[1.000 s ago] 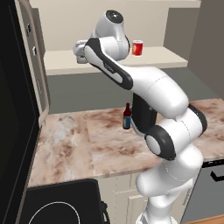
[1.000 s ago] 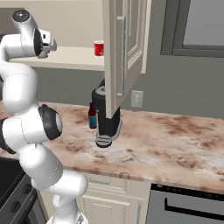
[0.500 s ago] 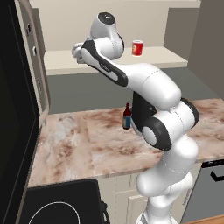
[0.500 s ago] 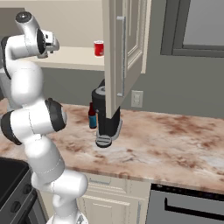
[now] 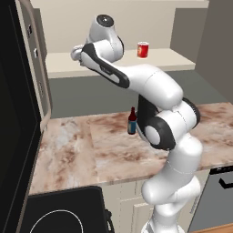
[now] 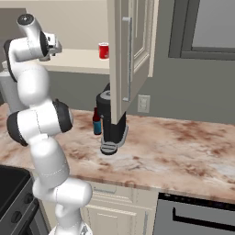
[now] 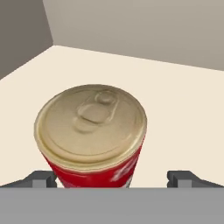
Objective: Restock the canned food cabinet by taking the new fresh canned food from the counter and placing it in the cabinet. Then, take the old canned food from the cabinet and place it on the counter.
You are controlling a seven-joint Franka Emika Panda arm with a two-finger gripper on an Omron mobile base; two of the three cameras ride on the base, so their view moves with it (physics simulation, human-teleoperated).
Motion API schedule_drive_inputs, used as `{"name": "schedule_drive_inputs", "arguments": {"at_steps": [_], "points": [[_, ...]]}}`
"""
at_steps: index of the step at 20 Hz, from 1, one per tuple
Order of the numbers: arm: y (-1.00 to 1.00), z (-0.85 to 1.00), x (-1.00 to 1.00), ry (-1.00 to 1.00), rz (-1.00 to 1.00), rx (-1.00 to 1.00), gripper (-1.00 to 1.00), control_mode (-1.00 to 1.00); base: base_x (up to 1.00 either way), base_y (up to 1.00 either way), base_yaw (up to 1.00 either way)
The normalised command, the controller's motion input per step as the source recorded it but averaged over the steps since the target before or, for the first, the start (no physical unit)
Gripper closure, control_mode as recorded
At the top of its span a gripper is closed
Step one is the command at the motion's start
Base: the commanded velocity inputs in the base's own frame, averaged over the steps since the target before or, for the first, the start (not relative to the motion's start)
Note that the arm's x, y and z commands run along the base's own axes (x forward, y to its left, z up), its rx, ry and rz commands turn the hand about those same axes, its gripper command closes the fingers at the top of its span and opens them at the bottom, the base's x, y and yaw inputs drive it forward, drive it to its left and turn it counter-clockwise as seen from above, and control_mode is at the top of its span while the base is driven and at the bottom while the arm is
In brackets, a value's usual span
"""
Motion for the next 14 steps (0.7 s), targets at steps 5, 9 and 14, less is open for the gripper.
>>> {"name": "schedule_drive_inputs", "arguments": {"at_steps": [5, 9, 14], "points": [[0.13, -0.08, 0.16, 0.00, 0.00, 0.00, -1.00, -1.00, 0.00, 0.00, 0.00], [0.00, -0.10, 0.09, 0.00, 0.00, 0.00, -1.00, -1.00, 0.00, 0.00, 0.00], [0.00, -0.02, 0.00, 0.00, 0.00, 0.00, 1.00, -1.00, 0.00, 0.00, 0.00]]}}
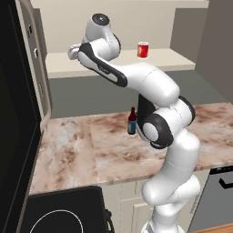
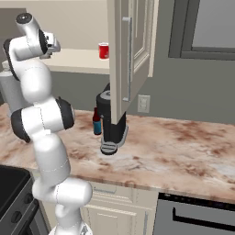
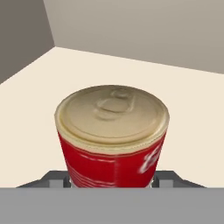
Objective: Restock the canned food cabinet by taking the new fresh canned food from the counter and placing it in the cabinet. Then, take the old canned food from the cabinet and place it on the counter.
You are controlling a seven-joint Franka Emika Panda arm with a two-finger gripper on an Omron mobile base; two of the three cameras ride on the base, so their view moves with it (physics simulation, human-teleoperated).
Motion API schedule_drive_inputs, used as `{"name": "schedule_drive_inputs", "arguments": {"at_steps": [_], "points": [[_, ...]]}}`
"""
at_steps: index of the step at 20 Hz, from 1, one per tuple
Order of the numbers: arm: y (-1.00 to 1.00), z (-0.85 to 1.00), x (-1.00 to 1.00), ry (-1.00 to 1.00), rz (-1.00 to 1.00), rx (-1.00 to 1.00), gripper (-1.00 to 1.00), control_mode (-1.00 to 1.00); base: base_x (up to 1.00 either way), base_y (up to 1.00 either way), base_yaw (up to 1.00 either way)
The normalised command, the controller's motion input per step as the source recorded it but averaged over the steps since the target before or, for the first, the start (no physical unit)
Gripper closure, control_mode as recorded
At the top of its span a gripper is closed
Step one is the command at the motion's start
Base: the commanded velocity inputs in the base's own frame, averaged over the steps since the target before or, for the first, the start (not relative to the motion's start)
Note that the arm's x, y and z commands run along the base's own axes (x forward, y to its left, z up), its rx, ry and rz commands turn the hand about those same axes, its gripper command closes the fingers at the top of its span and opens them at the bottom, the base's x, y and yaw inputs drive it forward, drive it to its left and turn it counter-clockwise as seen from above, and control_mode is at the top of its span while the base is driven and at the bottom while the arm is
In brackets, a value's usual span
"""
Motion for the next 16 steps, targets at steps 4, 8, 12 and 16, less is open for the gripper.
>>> {"name": "schedule_drive_inputs", "arguments": {"at_steps": [4, 8, 12, 16], "points": [[0.00, 0.00, -0.12, 0.00, 0.00, 0.00, 1.00, -1.00, 0.00, 0.00, 0.00], [0.04, 0.00, -0.88, -0.12, 0.00, 0.00, 1.00, -1.00, 0.00, 0.00, 0.00], [0.17, 0.00, -1.00, -0.27, 0.00, 0.00, 1.00, -1.00, 0.00, 0.00, 0.00], [0.05, 0.00, -1.00, -0.15, 0.00, 0.02, 1.00, -1.00, 0.00, 0.00, 0.00]]}}
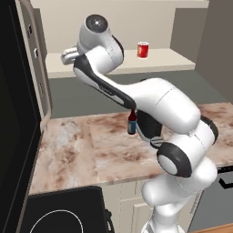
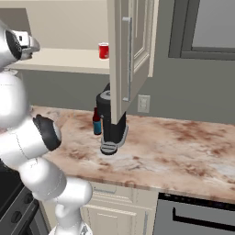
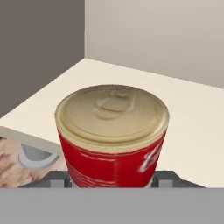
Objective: Restock the canned food cabinet by taking the new fresh canned food from the counter and placing it in the cabinet. Then, take the old canned food from the cabinet and place it on the counter.
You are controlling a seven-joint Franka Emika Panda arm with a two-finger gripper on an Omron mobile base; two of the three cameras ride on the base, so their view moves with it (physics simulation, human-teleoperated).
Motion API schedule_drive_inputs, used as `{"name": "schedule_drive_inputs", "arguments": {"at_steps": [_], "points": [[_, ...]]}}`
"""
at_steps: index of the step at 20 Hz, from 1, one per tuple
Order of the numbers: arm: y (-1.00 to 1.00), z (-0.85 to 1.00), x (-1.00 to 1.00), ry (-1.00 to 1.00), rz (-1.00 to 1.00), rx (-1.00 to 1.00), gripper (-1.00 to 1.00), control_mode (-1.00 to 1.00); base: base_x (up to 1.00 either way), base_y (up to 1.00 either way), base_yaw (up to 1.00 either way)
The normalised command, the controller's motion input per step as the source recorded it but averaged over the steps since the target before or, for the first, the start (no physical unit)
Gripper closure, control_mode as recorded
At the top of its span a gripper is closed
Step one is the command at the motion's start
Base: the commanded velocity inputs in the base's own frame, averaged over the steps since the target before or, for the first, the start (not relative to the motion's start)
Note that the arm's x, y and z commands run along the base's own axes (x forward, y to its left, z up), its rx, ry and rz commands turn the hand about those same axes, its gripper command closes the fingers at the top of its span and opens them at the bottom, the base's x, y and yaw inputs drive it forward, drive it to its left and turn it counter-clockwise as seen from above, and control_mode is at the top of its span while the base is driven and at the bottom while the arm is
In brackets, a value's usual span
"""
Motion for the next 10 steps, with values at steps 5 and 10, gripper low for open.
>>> {"name": "schedule_drive_inputs", "arguments": {"at_steps": [5, 10], "points": [[-0.07, 0.01, -1.00, 0.10, 0.01, 0.18, 1.00, -1.00, 0.00, 0.00, 0.00], [-0.46, -0.62, -1.00, 0.29, 0.13, 0.19, 1.00, -1.00, 0.00, 0.00, 0.00]]}}
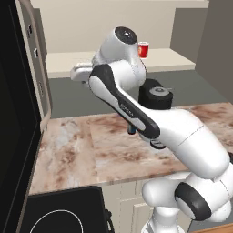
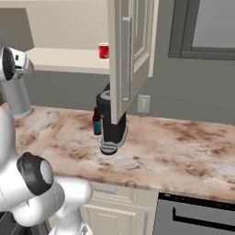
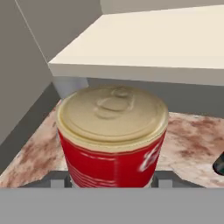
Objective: Restock the canned food cabinet by taking the new fresh canned food from the counter and placing it in the cabinet. Then, take the old canned food from the cabinet and place it on the counter.
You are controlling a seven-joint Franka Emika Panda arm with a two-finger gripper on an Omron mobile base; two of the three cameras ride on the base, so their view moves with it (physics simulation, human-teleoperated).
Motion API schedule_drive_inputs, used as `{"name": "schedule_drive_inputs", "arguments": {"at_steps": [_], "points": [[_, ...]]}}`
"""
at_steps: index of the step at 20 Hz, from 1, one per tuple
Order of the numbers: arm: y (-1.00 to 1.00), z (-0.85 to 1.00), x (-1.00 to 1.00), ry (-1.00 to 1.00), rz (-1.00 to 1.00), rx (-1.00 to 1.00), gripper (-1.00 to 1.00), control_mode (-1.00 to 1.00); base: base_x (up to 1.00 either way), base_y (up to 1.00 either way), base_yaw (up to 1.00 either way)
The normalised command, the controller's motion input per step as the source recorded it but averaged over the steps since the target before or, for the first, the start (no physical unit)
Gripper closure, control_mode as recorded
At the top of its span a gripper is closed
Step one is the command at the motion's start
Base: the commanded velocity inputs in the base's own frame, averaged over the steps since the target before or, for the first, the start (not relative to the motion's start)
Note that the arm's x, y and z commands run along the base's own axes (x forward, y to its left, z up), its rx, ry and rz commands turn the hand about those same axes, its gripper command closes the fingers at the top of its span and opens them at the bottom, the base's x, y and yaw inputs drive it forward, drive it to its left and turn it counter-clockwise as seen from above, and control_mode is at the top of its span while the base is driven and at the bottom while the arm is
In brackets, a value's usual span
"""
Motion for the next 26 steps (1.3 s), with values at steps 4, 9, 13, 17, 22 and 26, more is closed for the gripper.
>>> {"name": "schedule_drive_inputs", "arguments": {"at_steps": [4, 9, 13, 17, 22, 26], "points": [[-0.35, -1.00, -0.97, 0.30, 0.15, 0.04, 1.00, -1.00, 0.00, 0.00, 0.00], [-0.15, -1.00, -0.46, 0.17, 0.09, 0.00, 1.00, -1.00, 0.00, 0.00, 0.00], [-0.02, -1.00, 0.30, -0.11, 0.01, -0.06, 1.00, -1.00, 0.00, 0.00, 0.00], [0.00, -0.84, 0.84, -0.07, 0.00, -0.16, 1.00, -1.00, 0.00, 0.00, 0.00], [0.00, -0.74, 0.69, 0.00, 0.00, -0.12, 1.00, -1.00, 0.00, 0.00, 0.00], [0.00, -0.80, 0.56, 0.00, 0.00, -0.07, 1.00, -1.00, 0.00, 0.00, 0.00]]}}
